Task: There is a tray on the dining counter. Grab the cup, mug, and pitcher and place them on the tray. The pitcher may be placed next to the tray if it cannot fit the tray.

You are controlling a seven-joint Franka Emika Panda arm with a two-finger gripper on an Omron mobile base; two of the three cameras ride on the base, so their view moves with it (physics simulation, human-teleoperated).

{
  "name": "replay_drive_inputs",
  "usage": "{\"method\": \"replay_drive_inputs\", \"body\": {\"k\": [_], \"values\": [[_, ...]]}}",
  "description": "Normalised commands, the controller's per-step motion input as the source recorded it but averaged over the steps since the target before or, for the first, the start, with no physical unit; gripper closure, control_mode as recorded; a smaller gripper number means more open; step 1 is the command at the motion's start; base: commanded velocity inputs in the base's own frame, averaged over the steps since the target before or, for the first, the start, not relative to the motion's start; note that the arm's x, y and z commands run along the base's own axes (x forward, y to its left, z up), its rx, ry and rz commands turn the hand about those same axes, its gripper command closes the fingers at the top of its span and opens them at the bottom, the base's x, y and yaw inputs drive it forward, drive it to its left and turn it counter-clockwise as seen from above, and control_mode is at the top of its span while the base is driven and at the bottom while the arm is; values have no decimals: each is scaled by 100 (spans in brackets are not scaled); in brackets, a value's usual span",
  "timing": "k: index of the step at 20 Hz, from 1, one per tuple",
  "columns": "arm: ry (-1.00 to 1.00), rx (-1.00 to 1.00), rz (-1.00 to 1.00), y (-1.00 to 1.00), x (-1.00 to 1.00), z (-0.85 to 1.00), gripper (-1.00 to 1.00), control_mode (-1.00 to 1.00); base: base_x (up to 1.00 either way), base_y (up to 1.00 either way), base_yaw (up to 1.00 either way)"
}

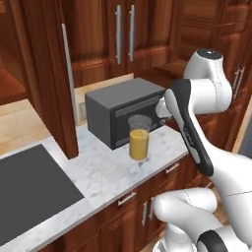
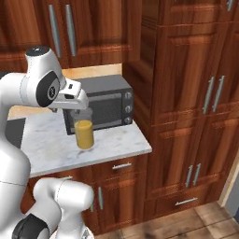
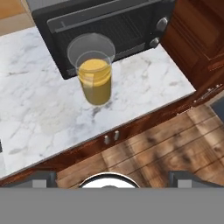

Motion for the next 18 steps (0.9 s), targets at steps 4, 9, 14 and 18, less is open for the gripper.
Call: {"method": "replay_drive_inputs", "body": {"k": [4, 9, 14, 18], "values": [[0, 0, 0, 0, 0, 0, -100, 100, 39, 26, 21], [0, 0, 0, 0, 0, 0, -100, 100, 49, 15, 18], [0, 0, 0, 0, 0, 0, -100, 100, 40, 0, 3], [0, 0, 0, 0, 0, 0, -100, 100, 43, 0, 0]]}}
